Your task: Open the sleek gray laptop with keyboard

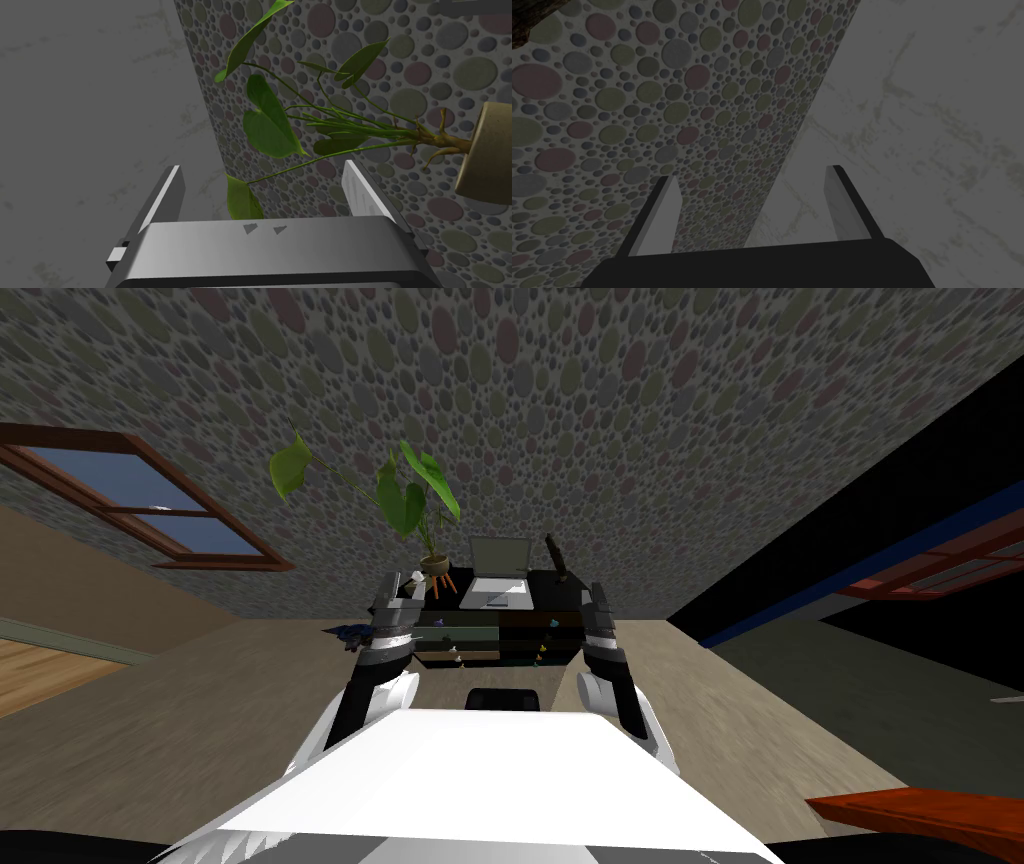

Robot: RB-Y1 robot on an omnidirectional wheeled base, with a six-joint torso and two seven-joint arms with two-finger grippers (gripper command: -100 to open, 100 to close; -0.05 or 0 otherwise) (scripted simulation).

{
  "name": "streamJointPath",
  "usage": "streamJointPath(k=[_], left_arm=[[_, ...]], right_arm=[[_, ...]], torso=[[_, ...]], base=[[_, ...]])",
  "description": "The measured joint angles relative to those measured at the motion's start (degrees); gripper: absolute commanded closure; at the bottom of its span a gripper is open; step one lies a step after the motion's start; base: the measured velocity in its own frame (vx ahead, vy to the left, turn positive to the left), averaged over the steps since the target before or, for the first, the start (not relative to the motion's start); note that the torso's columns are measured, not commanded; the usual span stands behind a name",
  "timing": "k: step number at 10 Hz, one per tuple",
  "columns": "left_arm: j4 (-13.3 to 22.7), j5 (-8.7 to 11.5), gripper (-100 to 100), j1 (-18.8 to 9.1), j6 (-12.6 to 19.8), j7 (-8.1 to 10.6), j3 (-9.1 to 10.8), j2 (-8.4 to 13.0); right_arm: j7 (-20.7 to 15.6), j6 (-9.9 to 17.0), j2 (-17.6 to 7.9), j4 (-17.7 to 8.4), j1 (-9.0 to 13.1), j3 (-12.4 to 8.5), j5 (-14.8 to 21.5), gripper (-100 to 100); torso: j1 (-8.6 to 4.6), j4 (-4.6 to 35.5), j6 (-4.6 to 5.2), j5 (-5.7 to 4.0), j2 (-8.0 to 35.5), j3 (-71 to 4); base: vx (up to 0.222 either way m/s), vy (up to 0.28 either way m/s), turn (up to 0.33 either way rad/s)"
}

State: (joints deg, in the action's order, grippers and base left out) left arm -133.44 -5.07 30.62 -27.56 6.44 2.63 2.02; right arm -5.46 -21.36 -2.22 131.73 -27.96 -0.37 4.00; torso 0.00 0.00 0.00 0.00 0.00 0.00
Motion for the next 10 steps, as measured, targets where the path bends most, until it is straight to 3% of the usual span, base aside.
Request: streamJointPath(k=[2,9,10], left_arm=[[0.0,0.0,0,0.0,0.0,0.0,0.0,0.0],[0.0,0.0,0,0.0,0.0,0.0,0.0,0.0],[0.0,0.0,-100,0.0,0.0,0.0,0.0,0.0]], right_arm=[[0.0,0.0,0.0,0.0,0.0,0.0,0.0,0],[0.0,0.0,0.0,0.0,0.0,0.0,0.0,0],[0.0,0.0,0.0,0.0,0.0,0.0,0.0,0]], torso=[[0.0,6.0,0.0,0.0,6.0,-12.0],[0.0,35.4,0.0,0.0,35.4,-70.7],[0.0,39.6,0.0,0.0,39.6,-79.2]], base=[[0.0,0.0,0.0],[0.0,0.0,0.0],[0.015,0.005,0.008]])
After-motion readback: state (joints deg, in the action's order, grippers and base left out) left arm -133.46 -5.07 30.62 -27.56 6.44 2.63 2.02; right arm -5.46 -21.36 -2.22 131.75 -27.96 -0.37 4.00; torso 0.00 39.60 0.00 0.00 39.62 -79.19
